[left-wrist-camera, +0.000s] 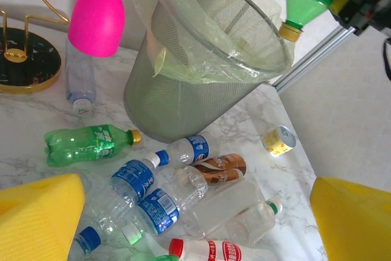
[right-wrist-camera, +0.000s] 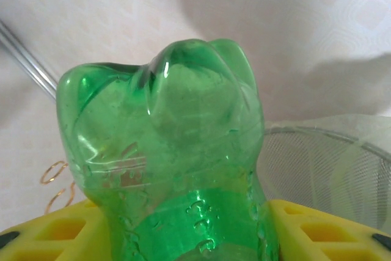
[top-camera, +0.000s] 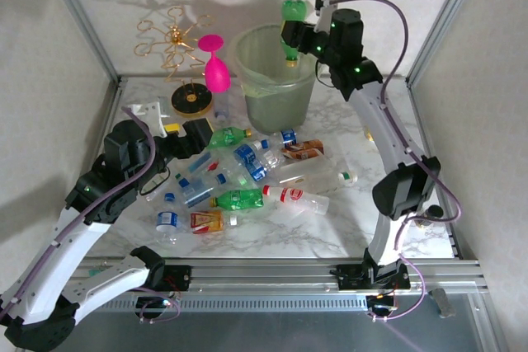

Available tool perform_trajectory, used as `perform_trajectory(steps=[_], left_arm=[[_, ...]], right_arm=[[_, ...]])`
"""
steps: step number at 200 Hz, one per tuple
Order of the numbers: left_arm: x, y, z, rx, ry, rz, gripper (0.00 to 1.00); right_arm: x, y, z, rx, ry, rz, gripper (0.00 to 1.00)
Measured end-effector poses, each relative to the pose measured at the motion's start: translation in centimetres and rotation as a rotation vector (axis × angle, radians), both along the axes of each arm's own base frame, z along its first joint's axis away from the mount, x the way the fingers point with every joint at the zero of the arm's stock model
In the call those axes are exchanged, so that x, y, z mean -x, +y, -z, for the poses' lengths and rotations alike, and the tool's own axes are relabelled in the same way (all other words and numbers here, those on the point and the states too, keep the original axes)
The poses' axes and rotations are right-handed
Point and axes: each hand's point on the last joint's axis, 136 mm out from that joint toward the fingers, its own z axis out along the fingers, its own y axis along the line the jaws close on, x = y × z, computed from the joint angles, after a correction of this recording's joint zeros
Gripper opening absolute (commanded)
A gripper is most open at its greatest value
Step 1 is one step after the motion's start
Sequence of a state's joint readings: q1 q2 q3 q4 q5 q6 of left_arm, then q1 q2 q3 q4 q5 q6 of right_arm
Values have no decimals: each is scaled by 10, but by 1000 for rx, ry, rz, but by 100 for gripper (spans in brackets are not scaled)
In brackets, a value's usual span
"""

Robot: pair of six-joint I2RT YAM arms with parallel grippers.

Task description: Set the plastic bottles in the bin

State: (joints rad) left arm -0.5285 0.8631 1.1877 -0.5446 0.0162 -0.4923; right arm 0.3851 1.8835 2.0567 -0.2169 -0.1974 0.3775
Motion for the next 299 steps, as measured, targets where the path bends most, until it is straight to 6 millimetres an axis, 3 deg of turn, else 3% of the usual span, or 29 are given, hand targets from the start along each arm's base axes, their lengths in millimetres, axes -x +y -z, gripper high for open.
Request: perform_trajectory(steps=[33,58,97,140,178,248,273,299], left_arm=[[3,-1,2,5,0,11,95],[4,-1,5,4,6,18,95],[4,-2,12,-4,20,19,96],[6,-2,21,-10,33,23,96],[7,-1,22,-9,32,24,96],[8,0,23,-8,32,23,97],[8,0,23,-5,34,22,97],[8,0,23,-3,36,21,98]], right_arm=[[-37,8,31,30,59,42,47],[-56,17,74,74,137,50,48],[-57,39,135,199,235,54,52],[-52,56,161,297,256,58,62],[-54,53,165,323,255,77,72],[-54,50,160,330,243,86,73],[-52,47,148,327,224,97,73],[-46,40,122,311,187,118,73]])
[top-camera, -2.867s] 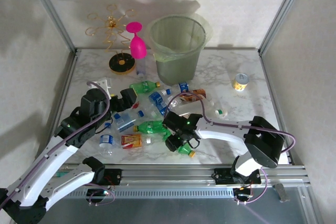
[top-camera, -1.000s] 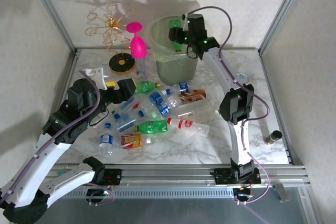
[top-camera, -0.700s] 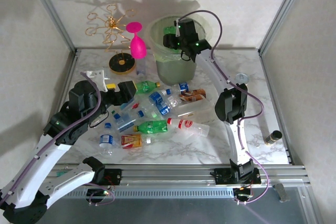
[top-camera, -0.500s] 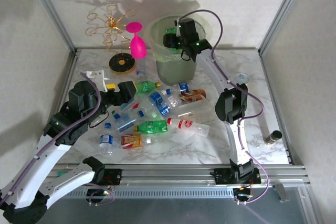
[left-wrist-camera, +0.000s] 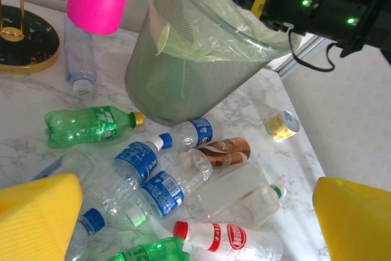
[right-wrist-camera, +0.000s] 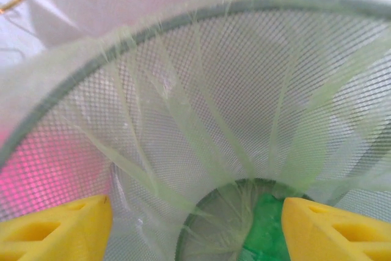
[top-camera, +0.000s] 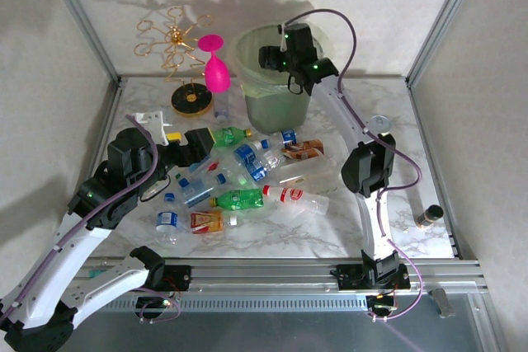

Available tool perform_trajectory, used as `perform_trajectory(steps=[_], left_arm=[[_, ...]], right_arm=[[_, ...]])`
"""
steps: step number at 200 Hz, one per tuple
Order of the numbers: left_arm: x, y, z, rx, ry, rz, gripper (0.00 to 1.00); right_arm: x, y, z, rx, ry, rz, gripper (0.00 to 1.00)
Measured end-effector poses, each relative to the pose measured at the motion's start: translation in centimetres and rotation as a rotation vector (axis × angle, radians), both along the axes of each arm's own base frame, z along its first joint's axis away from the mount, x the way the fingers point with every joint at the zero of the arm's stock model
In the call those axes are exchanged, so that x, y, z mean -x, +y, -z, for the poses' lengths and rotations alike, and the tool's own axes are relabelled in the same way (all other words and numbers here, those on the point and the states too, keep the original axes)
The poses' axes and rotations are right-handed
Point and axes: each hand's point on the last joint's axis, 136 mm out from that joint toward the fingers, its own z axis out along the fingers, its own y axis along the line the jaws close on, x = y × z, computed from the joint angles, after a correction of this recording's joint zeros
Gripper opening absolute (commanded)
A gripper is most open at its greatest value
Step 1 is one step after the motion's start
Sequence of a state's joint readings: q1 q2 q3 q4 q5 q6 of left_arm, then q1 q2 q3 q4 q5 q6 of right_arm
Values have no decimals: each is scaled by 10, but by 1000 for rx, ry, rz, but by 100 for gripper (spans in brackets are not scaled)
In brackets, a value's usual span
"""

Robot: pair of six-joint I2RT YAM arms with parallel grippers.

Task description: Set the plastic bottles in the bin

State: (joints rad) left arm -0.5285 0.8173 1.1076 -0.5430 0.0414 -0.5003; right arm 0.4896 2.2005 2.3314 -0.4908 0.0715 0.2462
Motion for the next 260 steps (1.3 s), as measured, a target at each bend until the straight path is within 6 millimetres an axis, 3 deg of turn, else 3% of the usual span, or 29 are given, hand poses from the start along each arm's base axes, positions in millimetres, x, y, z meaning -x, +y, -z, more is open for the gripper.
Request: perform_trajectory(steps=[36,88,107,140,180,220,260], left_arm=[[-1,1,3,-1,6,-11,98],[-5,12,15,-7,40,-85,99],[-7,15,21,-14,53,-110,100],[-18,24,51,-86,148,-193,100],[-22,40,105,-183,330,-328,100],[9,62,170,-239,518,-411,97],[49,98,215,-221,622,-566,98]], right_arm=[[27,-21,-51,-28,-78,37,72],[136,-52,-114,-191,-177,-45,72],[166,-56,-121,-232,-185,-97,71],[201,-48,-96,-217,-115,-177,71],[245,-37,-28,-141,50,-254,71],[274,-41,19,-88,147,-280,71],[285,-42,36,-90,182,-290,71]])
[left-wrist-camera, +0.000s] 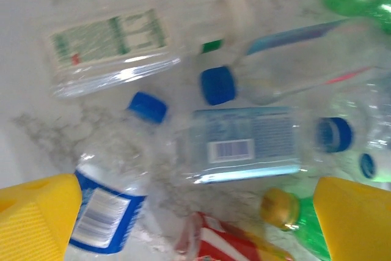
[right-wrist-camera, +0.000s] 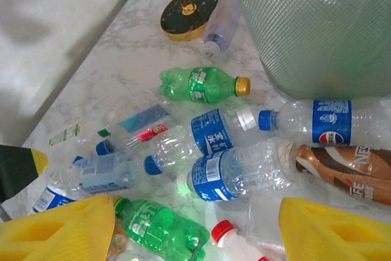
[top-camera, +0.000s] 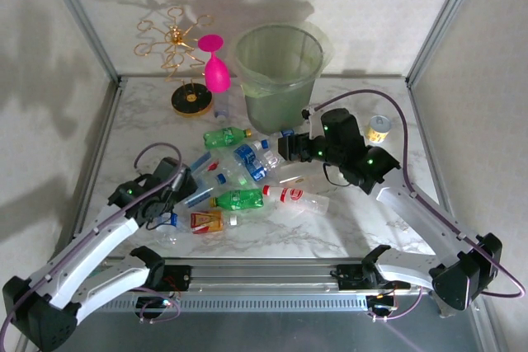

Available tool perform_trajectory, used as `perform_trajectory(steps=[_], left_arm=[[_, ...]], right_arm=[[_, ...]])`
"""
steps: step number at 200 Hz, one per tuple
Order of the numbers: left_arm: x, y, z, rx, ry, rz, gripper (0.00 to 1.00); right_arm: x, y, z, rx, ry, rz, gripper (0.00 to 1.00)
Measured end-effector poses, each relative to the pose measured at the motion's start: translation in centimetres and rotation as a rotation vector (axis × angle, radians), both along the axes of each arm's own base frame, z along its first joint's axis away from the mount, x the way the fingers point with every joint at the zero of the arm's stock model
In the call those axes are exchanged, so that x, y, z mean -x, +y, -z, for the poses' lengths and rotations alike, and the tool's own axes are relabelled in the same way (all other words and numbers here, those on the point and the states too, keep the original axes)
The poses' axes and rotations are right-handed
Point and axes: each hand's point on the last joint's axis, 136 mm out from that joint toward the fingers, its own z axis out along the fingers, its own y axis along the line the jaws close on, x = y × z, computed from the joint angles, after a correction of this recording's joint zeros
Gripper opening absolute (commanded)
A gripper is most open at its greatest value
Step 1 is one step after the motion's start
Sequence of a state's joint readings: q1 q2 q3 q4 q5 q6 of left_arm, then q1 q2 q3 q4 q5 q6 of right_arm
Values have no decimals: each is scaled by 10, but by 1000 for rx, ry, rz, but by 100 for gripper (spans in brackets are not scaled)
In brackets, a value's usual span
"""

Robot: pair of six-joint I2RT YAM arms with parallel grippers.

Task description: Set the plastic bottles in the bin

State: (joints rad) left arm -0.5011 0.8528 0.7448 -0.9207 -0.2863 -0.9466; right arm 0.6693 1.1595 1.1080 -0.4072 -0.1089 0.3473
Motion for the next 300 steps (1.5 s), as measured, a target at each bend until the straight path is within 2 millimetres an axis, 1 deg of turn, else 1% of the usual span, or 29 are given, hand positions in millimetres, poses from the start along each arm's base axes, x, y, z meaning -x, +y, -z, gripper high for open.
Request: perform_trajectory(steps=[18,28,38,60,80,92,109,115,133,155,174,204,248,287,300], left_arm=[[16,12,16,3,17,-67,98],[23,18,21,5,24,-102,97],[27,22,22,11,18,-136,97],[28,27,18,37,-18,-200,97],[31,29,24,47,-9,-240,97],[34,30,29,46,6,-261,93],[37,32,34,49,20,-290,84],[38,32,36,53,23,-295,82],[43,31,45,62,42,-302,80],[46,31,54,52,77,-301,80],[45,25,62,33,112,-276,81],[50,17,78,-23,181,-220,82],[52,15,91,-32,193,-204,82],[48,8,105,-23,207,-174,82],[45,5,108,-16,206,-166,80]], right_arm=[[1,1,1,-4,6,-1,72],[1,2,0,-11,5,-4,72],[1,3,-2,-19,0,-11,72],[1,5,-4,-30,-6,-18,72],[1,6,-1,-32,-3,-19,72],[1,6,0,-34,-1,-18,72],[0,7,1,-38,-2,-17,73],[0,7,2,-40,-1,-15,73],[0,7,2,-45,3,-11,73],[0,7,-2,-59,-5,-9,73],[0,7,-3,-62,-9,-8,74],[0,7,-3,-62,-8,-9,74],[2,9,-4,-70,-7,-22,75],[4,9,7,-61,11,-28,75],[4,8,10,-57,16,-27,75]])
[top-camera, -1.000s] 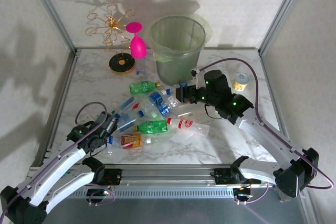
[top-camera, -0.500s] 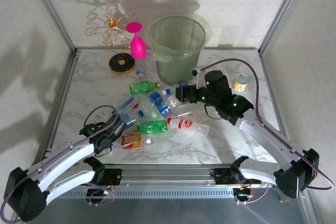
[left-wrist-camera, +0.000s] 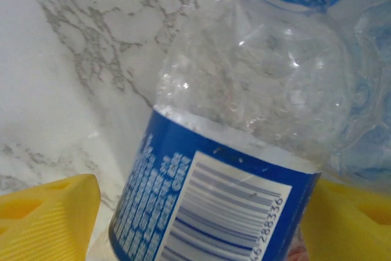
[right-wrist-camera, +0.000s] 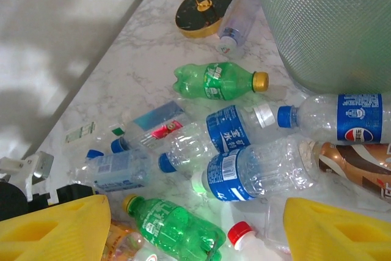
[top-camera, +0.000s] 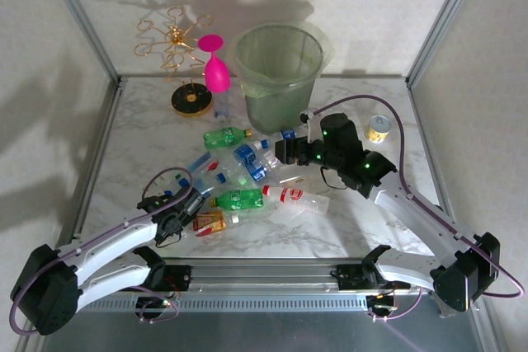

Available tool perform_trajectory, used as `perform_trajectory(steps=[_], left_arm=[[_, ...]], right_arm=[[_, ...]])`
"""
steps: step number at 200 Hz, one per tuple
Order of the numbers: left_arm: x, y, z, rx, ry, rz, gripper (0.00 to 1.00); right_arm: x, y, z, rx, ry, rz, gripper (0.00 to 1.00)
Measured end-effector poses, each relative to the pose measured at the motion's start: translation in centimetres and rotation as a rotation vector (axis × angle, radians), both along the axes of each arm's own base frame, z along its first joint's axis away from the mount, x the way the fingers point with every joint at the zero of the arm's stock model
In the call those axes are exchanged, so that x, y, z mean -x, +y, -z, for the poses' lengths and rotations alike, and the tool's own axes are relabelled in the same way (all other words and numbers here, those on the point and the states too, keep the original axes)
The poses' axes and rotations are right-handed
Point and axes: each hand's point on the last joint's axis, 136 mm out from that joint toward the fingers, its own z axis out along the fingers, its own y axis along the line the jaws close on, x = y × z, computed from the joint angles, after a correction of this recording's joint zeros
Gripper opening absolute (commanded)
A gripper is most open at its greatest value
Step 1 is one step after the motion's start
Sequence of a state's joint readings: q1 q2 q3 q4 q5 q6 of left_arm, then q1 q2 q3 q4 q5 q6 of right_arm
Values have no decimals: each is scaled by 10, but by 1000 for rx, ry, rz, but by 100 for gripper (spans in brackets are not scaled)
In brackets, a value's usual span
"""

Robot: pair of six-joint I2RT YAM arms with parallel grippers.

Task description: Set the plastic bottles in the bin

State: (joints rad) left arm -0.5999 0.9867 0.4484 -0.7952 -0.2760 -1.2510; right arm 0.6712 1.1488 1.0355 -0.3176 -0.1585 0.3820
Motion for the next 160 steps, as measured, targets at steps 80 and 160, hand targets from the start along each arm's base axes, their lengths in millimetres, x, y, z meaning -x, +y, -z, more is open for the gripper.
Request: perform_trajectory(steps=[80,160], left_arm=[[-7,-2,8,86,-36,-14,65],[-30,-18,-51,187,-178,-2,62]], right_arm=[[2,-2,-5,-8,-11,1,75],[3,-12,-17,-4,-40,39,75]])
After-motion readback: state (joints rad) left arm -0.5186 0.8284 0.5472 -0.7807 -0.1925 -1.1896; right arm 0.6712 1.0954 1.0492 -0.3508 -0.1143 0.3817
